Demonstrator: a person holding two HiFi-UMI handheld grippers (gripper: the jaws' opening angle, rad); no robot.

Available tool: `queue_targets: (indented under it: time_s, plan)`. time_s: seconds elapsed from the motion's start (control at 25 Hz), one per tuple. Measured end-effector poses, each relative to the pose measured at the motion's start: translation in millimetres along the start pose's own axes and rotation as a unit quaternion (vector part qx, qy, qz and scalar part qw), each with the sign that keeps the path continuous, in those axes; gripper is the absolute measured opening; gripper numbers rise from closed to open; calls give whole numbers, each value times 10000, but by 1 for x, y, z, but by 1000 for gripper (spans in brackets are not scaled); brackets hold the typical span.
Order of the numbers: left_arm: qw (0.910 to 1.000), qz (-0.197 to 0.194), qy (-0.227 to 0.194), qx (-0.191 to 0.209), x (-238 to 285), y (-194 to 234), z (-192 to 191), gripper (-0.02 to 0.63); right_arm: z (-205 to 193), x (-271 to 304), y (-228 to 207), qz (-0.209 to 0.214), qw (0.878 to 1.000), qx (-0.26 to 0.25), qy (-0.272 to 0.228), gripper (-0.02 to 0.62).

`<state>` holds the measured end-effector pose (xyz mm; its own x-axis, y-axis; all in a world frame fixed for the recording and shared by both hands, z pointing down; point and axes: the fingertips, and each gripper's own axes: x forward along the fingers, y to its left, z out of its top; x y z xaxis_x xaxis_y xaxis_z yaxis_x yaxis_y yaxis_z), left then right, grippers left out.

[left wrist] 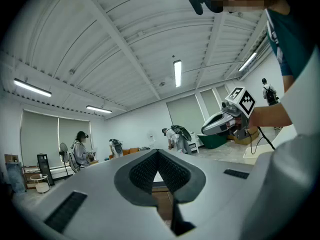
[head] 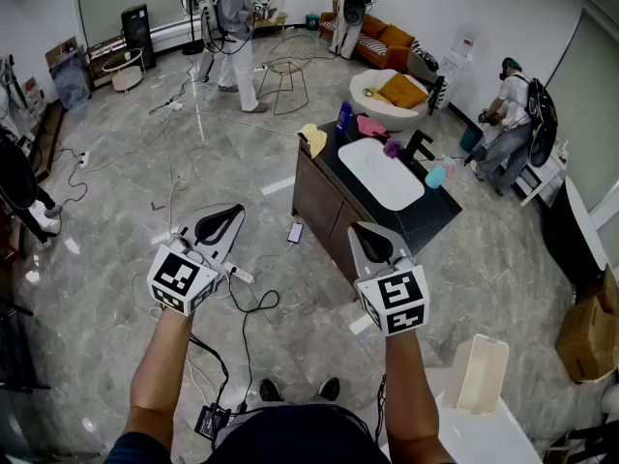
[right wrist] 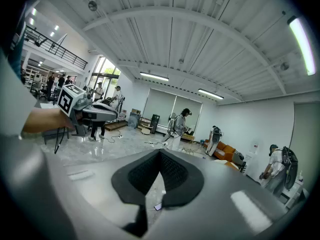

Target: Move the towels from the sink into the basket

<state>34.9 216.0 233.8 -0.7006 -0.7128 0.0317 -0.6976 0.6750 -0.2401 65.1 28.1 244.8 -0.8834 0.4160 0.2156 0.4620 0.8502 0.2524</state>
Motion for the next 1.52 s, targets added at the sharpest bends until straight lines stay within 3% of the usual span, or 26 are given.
queue_targets:
  time_s: [0.44, 0.72, 1.0, 1.52]
  plan:
    - [9999, -155, 24, 53, -7, 27, -15, 6, 4, 26, 16, -191, 9998, 91, 10, 8]
    - [9998, -170, 58, 34, 9, 53, -32, 6, 5, 61, 7, -203, 9984, 426, -295, 11]
    - [9996, -153, 220, 27, 48, 98, -64, 6, -15, 129, -25, -427, 9982, 412, -89, 11]
    - [9984, -399, 412, 17, 178, 197, -105, 6, -28, 272, -123, -785, 9945, 680, -114, 11]
